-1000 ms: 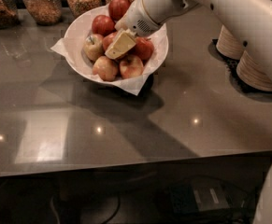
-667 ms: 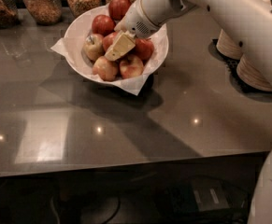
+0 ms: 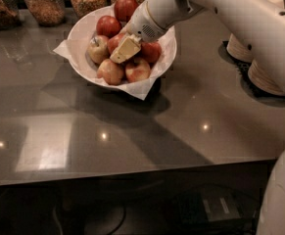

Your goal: Pick apple from white bowl

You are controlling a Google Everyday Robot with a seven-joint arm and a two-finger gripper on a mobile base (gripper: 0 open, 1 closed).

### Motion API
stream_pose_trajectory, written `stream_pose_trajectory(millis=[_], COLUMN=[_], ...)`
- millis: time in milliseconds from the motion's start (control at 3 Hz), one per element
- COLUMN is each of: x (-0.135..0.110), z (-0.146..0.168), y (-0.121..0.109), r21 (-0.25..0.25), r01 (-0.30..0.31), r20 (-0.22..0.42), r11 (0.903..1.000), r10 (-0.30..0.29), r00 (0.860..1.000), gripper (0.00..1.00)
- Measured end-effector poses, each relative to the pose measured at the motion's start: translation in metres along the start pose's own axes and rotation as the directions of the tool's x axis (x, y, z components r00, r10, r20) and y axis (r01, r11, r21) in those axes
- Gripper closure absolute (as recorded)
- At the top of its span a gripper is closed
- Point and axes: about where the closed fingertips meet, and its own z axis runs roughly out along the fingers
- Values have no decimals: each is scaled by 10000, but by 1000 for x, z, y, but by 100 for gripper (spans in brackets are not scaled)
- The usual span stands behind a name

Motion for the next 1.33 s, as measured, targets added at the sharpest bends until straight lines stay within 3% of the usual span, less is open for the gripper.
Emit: stream_pose_trajectory(millis=[667, 1333], x=[-11, -32], z=[-14, -70], y=[9, 19], r21=[-82, 91], r01=[435, 1498], r20=[364, 617], r11=[9990, 9887], r10=[-432, -1500], r00=[9984, 9867], gripper=[100, 100])
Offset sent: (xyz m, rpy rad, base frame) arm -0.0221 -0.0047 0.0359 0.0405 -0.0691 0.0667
